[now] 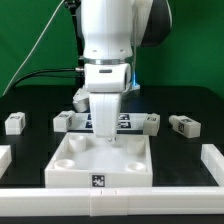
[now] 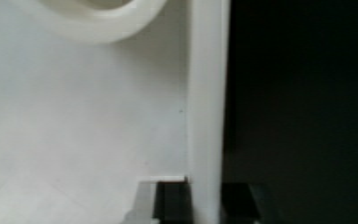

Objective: Assemble one leg

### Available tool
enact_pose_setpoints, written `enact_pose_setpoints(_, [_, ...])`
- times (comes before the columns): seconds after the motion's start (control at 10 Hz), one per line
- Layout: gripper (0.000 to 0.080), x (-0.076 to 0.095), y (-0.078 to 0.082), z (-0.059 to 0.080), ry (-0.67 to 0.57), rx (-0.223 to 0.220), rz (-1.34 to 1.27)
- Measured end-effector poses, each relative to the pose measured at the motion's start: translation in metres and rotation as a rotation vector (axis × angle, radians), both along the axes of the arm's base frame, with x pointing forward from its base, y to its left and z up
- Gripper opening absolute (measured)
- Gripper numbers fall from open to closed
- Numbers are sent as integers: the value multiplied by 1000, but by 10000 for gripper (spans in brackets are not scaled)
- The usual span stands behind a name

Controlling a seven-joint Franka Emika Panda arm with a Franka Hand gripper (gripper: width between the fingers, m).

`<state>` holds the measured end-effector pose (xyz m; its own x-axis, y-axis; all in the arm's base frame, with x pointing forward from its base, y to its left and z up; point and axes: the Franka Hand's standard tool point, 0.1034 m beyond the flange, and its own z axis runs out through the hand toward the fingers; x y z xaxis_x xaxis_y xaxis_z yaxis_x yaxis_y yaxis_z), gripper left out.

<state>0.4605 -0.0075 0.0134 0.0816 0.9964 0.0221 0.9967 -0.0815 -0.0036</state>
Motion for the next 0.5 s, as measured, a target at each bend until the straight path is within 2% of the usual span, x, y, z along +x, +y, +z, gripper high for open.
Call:
enact_pose_setpoints(0.1, [60, 12, 15, 1, -10, -9, 31])
enact_pose_setpoints(0.5, [60, 12, 14, 0, -10, -10, 32])
